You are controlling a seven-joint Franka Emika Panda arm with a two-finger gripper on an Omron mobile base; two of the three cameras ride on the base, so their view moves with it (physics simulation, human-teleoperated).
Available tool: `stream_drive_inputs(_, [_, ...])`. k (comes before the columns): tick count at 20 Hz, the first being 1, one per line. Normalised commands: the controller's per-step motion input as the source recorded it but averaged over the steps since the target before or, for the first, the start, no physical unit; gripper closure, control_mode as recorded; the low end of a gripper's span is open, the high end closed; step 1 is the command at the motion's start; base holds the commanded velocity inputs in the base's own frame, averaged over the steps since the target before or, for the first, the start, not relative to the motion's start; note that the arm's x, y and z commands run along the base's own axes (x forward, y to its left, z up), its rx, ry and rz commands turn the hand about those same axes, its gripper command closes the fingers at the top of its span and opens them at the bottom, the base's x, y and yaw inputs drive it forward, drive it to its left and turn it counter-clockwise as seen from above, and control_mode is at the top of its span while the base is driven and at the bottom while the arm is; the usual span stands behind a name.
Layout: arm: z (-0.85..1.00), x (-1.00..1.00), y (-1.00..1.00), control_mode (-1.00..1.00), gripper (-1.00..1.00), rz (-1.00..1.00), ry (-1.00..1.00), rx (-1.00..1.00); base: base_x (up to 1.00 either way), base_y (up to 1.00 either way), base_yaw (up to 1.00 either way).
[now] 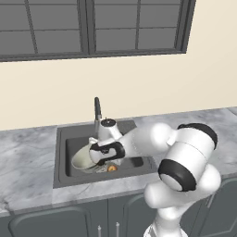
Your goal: Dump the apple and orange from the bowl so the bowl can be washed. Place the bowl in the sink after clearing the leftovers.
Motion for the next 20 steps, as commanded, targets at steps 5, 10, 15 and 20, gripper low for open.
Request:
stream_drive_inputs(5, [-0.42,0.12,0.34,-1.00,1.00,0.00,-0.01,0.10,0.00,0.00,0.00])
stream_drive_inputs(10, [-0.37,0.31,0.15,-1.00,1.00,0.00,-0.18,0.02,0.00,0.00,0.00])
stream_drive_inputs(15, [-0.44,0.08,0.04,-1.00,1.00,0.00,-0.02,0.00,0.00,0.00,0.00])
stream_drive_inputs(20, [0.02,0.03,0.06,-1.00,-1.00,0.00,0.00,0.00,0.00,0.00,0.00])
